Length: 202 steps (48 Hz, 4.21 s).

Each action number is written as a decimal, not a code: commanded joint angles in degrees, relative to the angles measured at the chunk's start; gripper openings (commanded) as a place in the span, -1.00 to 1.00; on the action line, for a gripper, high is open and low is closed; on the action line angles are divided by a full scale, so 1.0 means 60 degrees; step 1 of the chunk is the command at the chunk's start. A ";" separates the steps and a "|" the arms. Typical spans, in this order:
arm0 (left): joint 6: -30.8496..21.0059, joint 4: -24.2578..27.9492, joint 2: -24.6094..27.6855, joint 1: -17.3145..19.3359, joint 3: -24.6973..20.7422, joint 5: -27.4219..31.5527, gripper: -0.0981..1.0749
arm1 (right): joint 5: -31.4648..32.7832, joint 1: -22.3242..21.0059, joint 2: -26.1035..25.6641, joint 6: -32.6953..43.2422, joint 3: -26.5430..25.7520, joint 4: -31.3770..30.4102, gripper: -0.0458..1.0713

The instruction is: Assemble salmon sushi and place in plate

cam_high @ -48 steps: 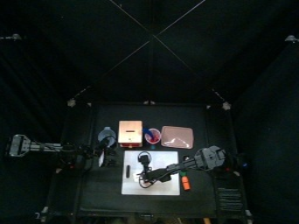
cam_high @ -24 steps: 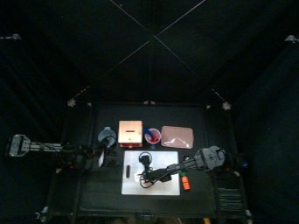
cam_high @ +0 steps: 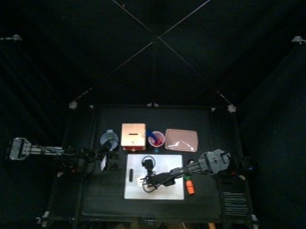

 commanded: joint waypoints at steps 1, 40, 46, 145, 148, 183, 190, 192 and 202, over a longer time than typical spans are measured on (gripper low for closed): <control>0.0015 0.0000 0.0015 0.0015 -0.0117 -0.0029 0.84 | 0.0249 0.0000 -0.0469 0.0015 -0.0366 -0.0146 0.10; 0.0029 0.0044 0.0000 0.0132 -0.0015 -0.0044 0.84 | 0.0923 -0.0029 0.0352 0.0044 -0.0894 -0.0117 0.86; 0.0029 0.0015 0.0000 0.0132 0.0000 -0.0029 0.84 | 0.0908 -0.0029 0.0454 0.0073 -0.0850 -0.0117 0.85; 0.0015 -0.0220 -0.0220 0.0747 -0.0059 -0.0029 0.84 | -0.2900 -0.6475 -0.4746 -0.6050 0.7104 -0.0410 0.31; 0.0015 -0.0220 -0.0220 0.0747 -0.0073 -0.0029 0.84 | -0.3149 -0.6724 -0.4585 -0.6035 0.7266 -0.0527 0.31; 0.0000 -0.0220 -0.0220 0.0762 -0.0073 -0.0044 0.84 | -0.3560 -0.7192 -0.4438 -0.6035 0.7339 -0.0659 0.76; 0.0000 -0.0278 -0.0220 0.0762 -0.0073 -0.0044 0.84 | -0.3428 -0.7075 -0.4746 -0.6021 0.7236 -0.0688 0.79; 0.0000 -0.0293 -0.0220 0.0762 -0.0073 -0.0044 0.84 | -0.3369 -0.6987 -0.4878 -0.6021 0.7207 -0.0703 0.79; 0.0000 -0.0322 -0.0220 0.0762 -0.0073 -0.0029 0.84 | -0.3325 -0.6650 -0.5244 -0.6021 0.7178 -0.0718 0.79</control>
